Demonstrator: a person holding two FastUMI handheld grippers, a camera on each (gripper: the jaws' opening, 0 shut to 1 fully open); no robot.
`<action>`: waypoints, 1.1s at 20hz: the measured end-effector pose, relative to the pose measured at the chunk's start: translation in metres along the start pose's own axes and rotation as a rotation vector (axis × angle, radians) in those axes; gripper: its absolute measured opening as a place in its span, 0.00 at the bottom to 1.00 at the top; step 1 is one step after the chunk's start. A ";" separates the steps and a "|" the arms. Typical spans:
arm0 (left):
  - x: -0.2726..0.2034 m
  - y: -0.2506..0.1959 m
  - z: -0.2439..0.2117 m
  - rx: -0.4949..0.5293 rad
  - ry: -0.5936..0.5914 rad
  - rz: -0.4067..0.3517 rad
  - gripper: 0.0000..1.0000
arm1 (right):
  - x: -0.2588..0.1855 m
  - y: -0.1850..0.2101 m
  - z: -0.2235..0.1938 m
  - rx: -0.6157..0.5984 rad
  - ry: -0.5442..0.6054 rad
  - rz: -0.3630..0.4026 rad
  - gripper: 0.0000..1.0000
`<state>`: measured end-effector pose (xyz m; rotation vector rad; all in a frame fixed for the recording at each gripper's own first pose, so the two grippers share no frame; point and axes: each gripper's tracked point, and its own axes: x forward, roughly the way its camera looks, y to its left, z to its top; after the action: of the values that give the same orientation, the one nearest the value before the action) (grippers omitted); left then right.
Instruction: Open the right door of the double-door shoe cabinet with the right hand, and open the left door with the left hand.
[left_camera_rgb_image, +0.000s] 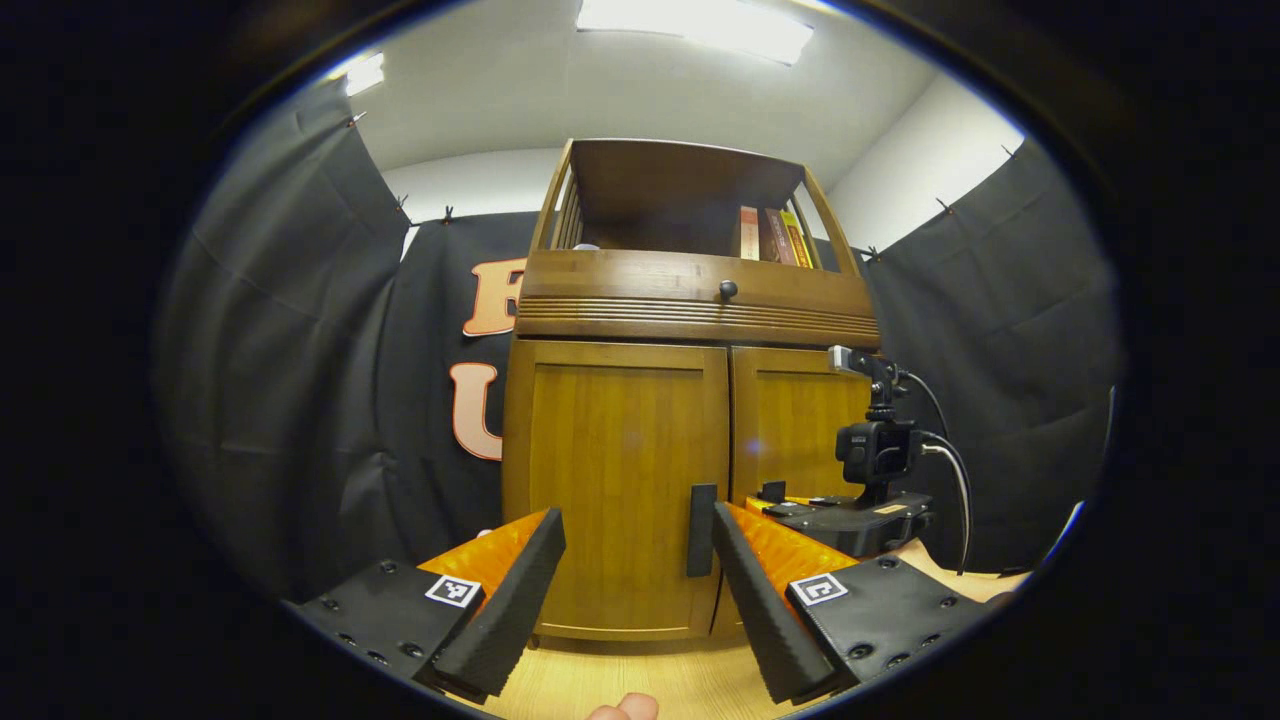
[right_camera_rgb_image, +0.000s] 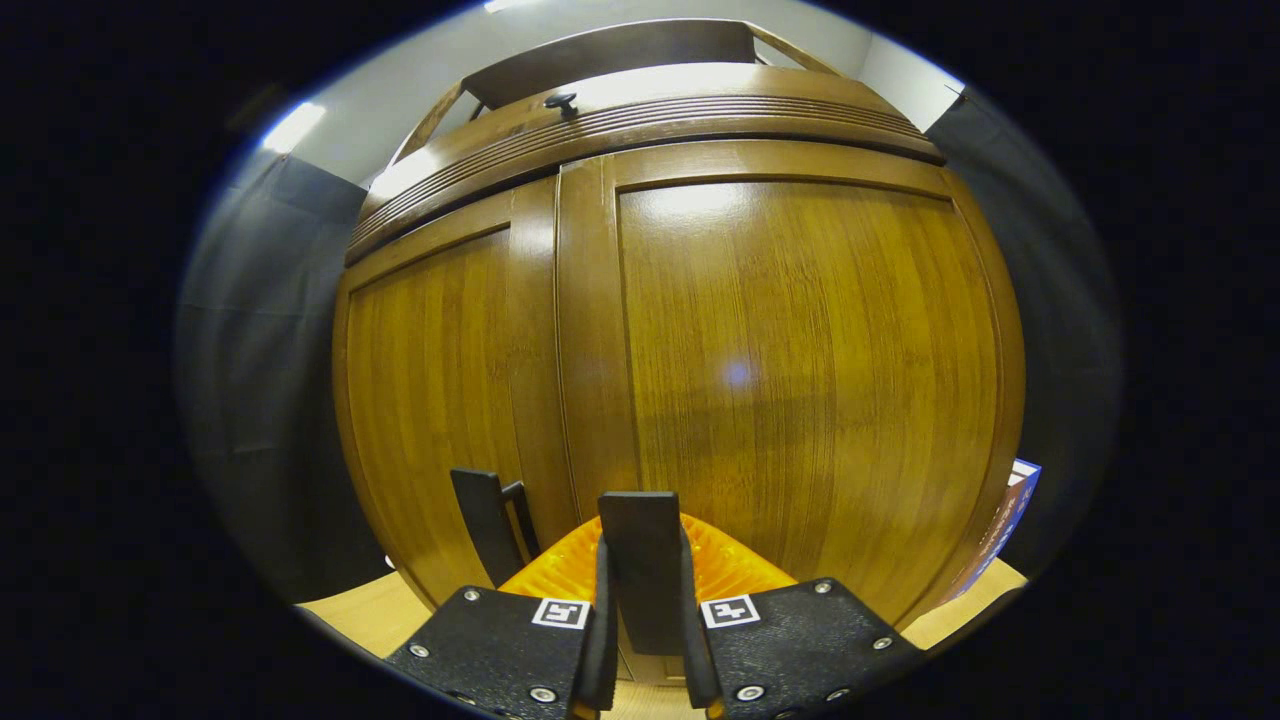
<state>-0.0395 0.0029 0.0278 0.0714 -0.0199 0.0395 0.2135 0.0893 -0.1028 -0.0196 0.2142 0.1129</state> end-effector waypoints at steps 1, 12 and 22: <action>0.000 -0.002 -0.002 0.007 0.009 -0.002 0.93 | -0.003 0.000 0.001 -0.009 -0.003 0.010 0.27; 0.003 -0.007 -0.012 -0.015 0.019 0.006 0.93 | -0.101 -0.005 0.008 0.018 -0.035 0.175 0.25; -0.005 -0.012 -0.001 -0.031 -0.009 -0.006 0.96 | -0.165 -0.032 0.015 0.025 -0.029 0.192 0.25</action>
<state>-0.0443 -0.0094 0.0263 0.0404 -0.0289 0.0327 0.0603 0.0403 -0.0528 0.0280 0.1878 0.3016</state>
